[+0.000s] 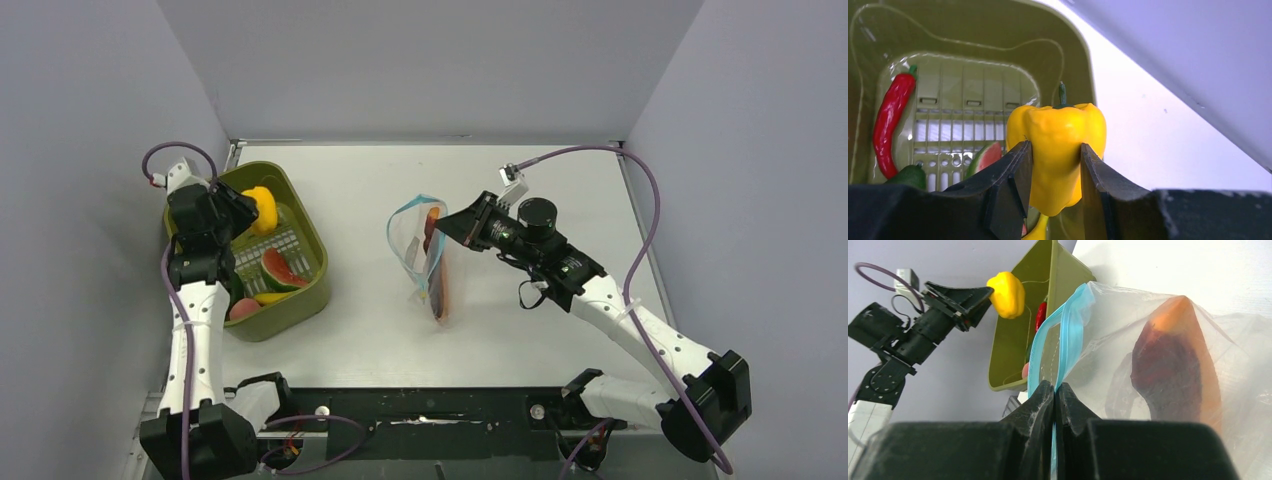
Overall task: Place the food in the zip-top bag and seal the zipper
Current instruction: Pick up the fake vegetable from the bin, then place the fake vegetable in the zipper food storage bag.
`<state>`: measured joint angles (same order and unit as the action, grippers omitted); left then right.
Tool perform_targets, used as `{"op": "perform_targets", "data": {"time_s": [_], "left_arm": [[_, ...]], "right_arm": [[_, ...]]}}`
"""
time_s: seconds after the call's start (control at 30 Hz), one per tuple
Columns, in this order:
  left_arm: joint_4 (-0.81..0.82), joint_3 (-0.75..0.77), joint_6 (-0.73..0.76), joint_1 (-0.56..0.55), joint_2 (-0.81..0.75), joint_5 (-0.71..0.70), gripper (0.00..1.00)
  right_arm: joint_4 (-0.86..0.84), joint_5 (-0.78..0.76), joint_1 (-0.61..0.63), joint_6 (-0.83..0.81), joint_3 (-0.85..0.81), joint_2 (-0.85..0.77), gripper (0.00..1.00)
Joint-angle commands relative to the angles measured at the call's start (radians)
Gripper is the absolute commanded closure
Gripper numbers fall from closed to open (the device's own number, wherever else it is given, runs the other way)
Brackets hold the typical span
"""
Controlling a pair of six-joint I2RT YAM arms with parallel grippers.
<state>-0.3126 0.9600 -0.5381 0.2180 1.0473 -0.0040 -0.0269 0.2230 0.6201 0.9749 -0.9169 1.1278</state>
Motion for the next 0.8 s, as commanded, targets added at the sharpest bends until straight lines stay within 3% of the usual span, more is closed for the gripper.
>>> {"op": "perform_targets", "data": {"time_s": [0.0, 0.53, 0.77], "left_arm": [[0.018, 0.076, -0.001, -0.011, -0.060, 0.067, 1.00], [0.310, 0.035, -0.204, -0.091, -0.086, 0.551, 1.00], [0.504, -0.038, -0.305, -0.213, -0.096, 0.594, 1.00]], "right_arm": [[-0.063, -0.017, 0.017, -0.010, -0.021, 0.007, 1.00], [-0.077, -0.048, 0.038, 0.002, -0.031, 0.039, 1.00], [-0.096, -0.048, 0.044, 0.012, -0.051, 0.084, 1.00]]}}
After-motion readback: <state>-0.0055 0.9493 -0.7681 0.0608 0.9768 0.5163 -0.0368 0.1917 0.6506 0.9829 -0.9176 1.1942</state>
